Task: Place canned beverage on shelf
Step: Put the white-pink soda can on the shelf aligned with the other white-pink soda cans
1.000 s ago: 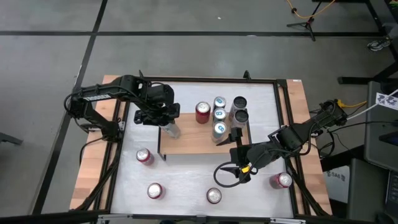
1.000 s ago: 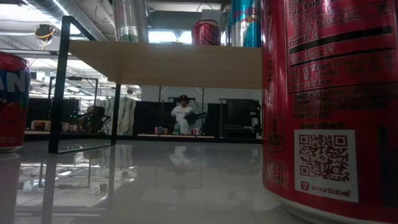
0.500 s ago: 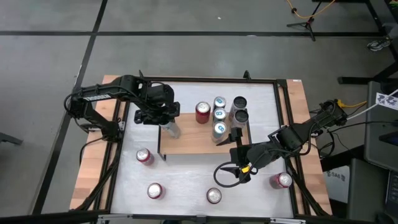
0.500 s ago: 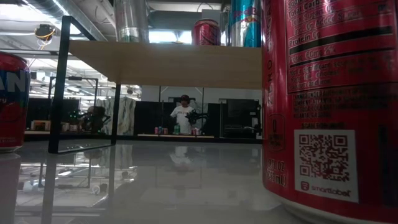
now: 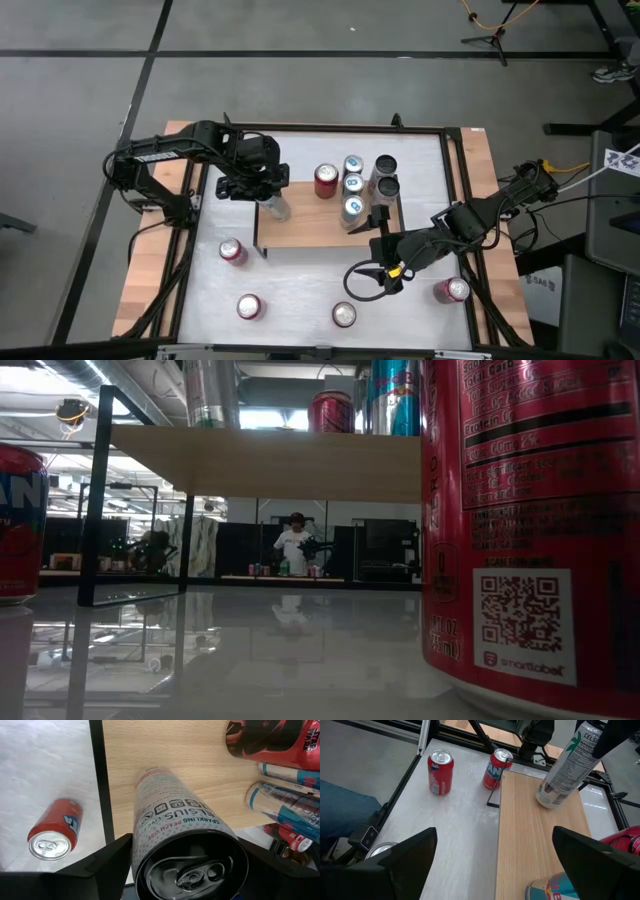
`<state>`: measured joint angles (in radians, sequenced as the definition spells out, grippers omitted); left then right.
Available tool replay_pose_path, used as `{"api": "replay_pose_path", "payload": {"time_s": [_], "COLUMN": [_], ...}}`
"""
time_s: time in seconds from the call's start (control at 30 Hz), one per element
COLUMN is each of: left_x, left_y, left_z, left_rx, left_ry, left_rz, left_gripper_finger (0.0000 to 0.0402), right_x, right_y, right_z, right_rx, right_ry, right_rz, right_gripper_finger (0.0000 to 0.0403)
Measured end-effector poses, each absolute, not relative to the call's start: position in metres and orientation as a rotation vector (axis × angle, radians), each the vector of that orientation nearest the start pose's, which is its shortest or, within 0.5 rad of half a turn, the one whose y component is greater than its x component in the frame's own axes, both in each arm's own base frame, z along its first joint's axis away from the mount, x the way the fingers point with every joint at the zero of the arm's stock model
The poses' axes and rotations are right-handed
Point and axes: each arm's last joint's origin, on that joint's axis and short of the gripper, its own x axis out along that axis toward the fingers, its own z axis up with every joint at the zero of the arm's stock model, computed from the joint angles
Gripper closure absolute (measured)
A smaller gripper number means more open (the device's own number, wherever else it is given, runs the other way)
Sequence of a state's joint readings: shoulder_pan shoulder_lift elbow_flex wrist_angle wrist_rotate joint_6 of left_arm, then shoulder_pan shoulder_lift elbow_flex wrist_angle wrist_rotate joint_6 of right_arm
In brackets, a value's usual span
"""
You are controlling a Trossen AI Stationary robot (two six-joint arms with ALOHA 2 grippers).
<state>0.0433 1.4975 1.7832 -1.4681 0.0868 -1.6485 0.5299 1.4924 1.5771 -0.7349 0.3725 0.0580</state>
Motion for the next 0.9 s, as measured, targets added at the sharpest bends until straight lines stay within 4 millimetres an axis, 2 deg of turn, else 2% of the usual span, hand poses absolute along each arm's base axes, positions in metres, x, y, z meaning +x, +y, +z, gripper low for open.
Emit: {"api": "replay_pose_path", "payload": {"time_s": [0.57, 0.67, 0.9], "left_x": [0.2541, 0.2542, 0.2538], "left_y": [0.0086, 0.0086, 0.0107], "left_z": [0.4036, 0.4037, 0.4041], "left_rx": [-1.527, -1.536, -1.532], "left_ry": [0.930, 0.925, 0.891], "left_rz": [0.969, 0.972, 0.998], "left_gripper_finger": [0.0109, 0.0091, 0.0012], "right_x": [0.2761, 0.2761, 0.2761], "right_y": [0.1495, 0.1496, 0.1495], "right_z": [0.3898, 0.3899, 0.3898], "right_rx": [-0.228, -0.227, -0.228], "right_ry": [0.589, 0.589, 0.589], "right_rz": [0.134, 0.135, 0.134], "right_gripper_finger": [0.0017, 0.0017, 0.0017]}}
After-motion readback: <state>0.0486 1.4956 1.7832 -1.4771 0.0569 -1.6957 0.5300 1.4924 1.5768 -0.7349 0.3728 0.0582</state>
